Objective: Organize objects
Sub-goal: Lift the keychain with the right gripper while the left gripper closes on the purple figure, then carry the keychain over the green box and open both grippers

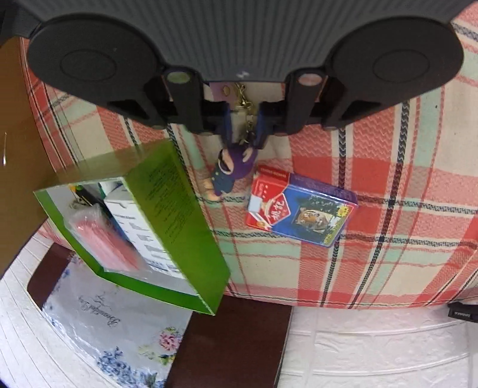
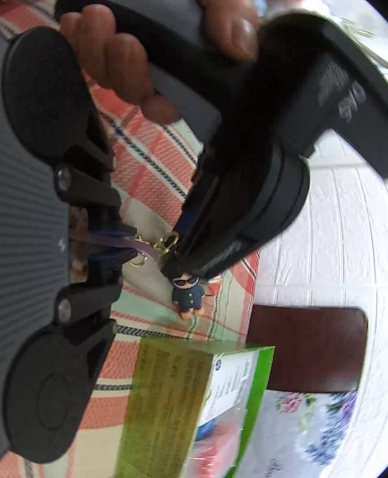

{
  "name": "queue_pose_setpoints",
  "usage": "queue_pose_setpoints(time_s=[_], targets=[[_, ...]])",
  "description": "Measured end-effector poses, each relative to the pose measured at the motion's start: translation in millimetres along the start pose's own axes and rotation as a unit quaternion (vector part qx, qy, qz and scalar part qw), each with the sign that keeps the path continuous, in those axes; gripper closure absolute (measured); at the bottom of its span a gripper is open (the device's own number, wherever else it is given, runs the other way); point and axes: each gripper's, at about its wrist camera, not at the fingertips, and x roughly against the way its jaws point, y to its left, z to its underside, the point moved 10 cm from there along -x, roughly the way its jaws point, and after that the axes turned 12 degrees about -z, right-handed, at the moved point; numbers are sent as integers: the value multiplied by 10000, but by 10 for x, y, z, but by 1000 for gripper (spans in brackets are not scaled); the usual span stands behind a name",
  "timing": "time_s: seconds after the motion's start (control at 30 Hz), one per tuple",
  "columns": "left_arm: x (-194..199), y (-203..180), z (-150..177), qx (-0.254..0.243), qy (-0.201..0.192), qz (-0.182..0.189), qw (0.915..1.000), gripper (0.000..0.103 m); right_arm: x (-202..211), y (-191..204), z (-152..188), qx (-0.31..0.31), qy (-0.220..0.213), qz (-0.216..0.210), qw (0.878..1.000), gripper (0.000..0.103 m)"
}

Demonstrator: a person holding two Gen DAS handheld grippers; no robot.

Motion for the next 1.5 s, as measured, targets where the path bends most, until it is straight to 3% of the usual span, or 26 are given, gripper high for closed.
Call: queue_pose_setpoints(time_s=[0.07, 0.17, 0.33, 0.43, 0.53, 0.73, 0.83, 0.93, 1.0, 1.1, 1.2, 1.33, 1.5], targets=[[129, -56, 52, 66, 3, 269, 9996, 95, 113, 111, -9, 149, -230, -59, 9996, 96], [406, -149, 34, -53, -296, 368, 9989, 94, 331, 256, -47, 474, -626, 46, 9969, 96], [869, -438, -328, -106, -820, 902, 9925, 95, 699, 157, -340, 430, -1338, 101, 9900, 96], [1137, -758, -635, -494, -1386, 1004, 9840, 95, 891, 5, -585, 469, -1782, 315, 9824, 96], [1246, -1063, -903, -739, -1635, 1138, 9772, 95, 1088, -193, -865, 637, -2220, 650, 9708, 96], [1386, -1340, -1369, -644, -1998, 1372, 9680, 95, 1324, -761, -1343, 630, -2673, 1235, 9536, 96], [1326, -1514, -1531, -719, -2191, 1226, 9653, 93, 1308, -1123, -1396, 567, -2684, 1589, 9484, 96], [1093, -1631, -1592, -789, -2199, 975, 9674, 85, 1099, -1495, -1340, 405, -2340, 1754, 9554, 91], [849, -1589, -1552, -811, -2060, 579, 9735, 73, 920, -1753, -1147, 181, -1922, 1985, 9609, 41], [560, -1411, -1372, -776, -1736, 289, 9813, 71, 977, -1827, -801, -237, -1939, 1991, 9603, 43], [424, -1222, -1195, -791, -1568, -44, 9844, 64, 1175, -1669, -546, -382, -2109, 2175, 9522, 42], [399, -1017, -1018, -880, -1466, -391, 9845, 63, 1359, -1479, -332, -782, -2245, 2143, 9474, 41], [499, -783, -795, -971, -1449, -777, 9816, 58, 1395, -1332, -218, -1013, -2141, 1986, 9510, 38]])
